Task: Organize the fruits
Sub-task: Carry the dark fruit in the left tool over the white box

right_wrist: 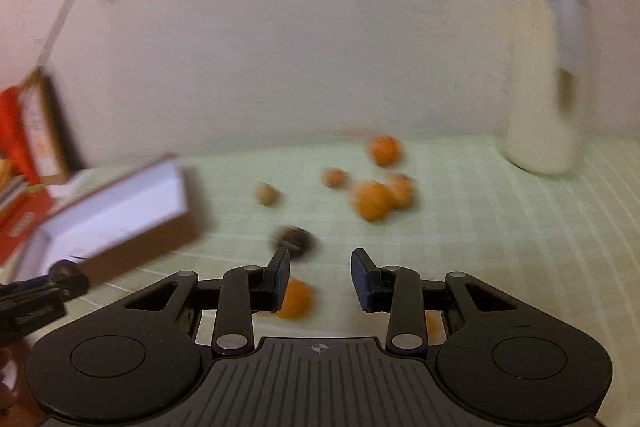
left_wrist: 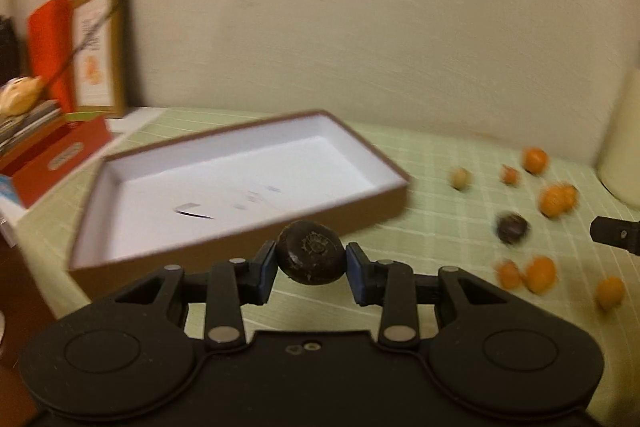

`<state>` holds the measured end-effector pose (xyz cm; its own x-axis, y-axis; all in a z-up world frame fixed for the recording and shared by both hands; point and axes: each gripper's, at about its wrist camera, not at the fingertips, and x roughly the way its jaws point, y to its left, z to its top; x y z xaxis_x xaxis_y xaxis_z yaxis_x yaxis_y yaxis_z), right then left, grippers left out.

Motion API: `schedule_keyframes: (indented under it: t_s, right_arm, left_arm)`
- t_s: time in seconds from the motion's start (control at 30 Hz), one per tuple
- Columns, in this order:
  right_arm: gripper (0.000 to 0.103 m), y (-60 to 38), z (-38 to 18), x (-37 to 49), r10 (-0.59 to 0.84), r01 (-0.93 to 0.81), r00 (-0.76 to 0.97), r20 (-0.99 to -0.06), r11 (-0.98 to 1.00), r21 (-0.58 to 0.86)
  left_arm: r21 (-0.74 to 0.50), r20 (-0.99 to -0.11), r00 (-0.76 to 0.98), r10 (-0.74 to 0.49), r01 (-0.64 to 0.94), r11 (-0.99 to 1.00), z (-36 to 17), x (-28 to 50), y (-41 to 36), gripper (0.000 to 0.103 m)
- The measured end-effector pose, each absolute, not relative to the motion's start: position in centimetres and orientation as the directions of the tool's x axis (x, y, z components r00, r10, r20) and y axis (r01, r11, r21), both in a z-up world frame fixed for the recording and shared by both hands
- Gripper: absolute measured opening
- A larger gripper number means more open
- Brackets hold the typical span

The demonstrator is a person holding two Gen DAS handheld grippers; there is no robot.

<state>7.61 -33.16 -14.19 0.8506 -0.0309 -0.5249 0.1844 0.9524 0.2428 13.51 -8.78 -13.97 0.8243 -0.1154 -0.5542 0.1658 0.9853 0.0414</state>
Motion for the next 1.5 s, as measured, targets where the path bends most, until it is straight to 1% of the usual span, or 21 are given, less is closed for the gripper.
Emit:
schedule_keyframes:
  t_s: [0.23,0.4,0.6,0.87,0.97,1.0,1.1,1.2,1.37,1.43,1.5]
  right_arm:
    - [0.036,-26.7,-12.0,13.8,0.146,-0.046,0.873,-0.465,0.975,0.219]
    - [0.036,-22.9,-11.9,18.5,0.231,-0.169,0.859,-0.457,0.97,0.173]
    - [0.036,-21.1,-13.7,22.7,0.257,-0.21,0.839,-0.48,0.966,0.15]
    - [0.036,-21.6,-15.2,24.7,0.258,-0.182,0.82,-0.511,0.964,0.194]
    - [0.036,-21.8,-15.1,24.2,0.239,-0.168,0.826,-0.511,0.969,0.183]
    - [0.036,-22.1,-15.0,23.3,0.213,-0.143,0.838,-0.503,0.974,0.175]
    - [0.036,-24.2,-14.5,20.2,0.196,-0.093,0.837,-0.511,0.971,0.219]
    - [0.036,-26.6,-14.3,15.2,0.064,0.008,0.857,-0.511,0.99,0.138]
    - [0.036,-31.7,-15.8,8.3,-0.14,0.21,0.814,-0.564,0.976,0.061]
    - [0.036,-33.5,-16.7,7.3,-0.169,0.263,0.779,-0.604,0.962,0.07]
    - [0.036,-34.6,-17.3,6.8,-0.175,0.288,0.763,-0.623,0.954,0.085]
  left_arm:
    - [0.051,-0.529,0.848,0.04,-0.015,0.999,-12.4,16.5,-3.3,0.027]
    - [0.069,-0.53,0.84,0.113,-0.091,0.993,-12.3,18.9,-0.6,0.027]
    - [0.049,-0.561,0.815,0.141,-0.138,0.989,-13.4,19.5,1.1,0.027]
    - [0.048,-0.598,0.786,0.156,-0.159,0.986,-14.6,20.5,1.8,0.027]
    - [0.047,-0.598,0.787,0.151,-0.153,0.987,-14.6,20.4,1.6,0.027]
    - [0.053,-0.593,0.791,0.15,-0.147,0.988,-14.5,20.3,1.5,0.027]
    - [0.054,-0.581,0.803,0.134,-0.126,0.991,-14.1,20.2,1.0,0.027]
    - [0.033,-0.578,0.809,0.107,-0.108,0.994,-13.7,20.2,0.4,0.027]
    - [0.038,-0.556,0.827,0.09,-0.083,0.996,-13.2,19.5,-0.3,0.027]
    - [0.033,-0.555,0.827,0.087,-0.083,0.996,-13.1,19.4,-0.2,0.027]
    - [0.037,-0.551,0.83,0.091,-0.084,0.996,-13.0,19.4,-0.3,0.027]
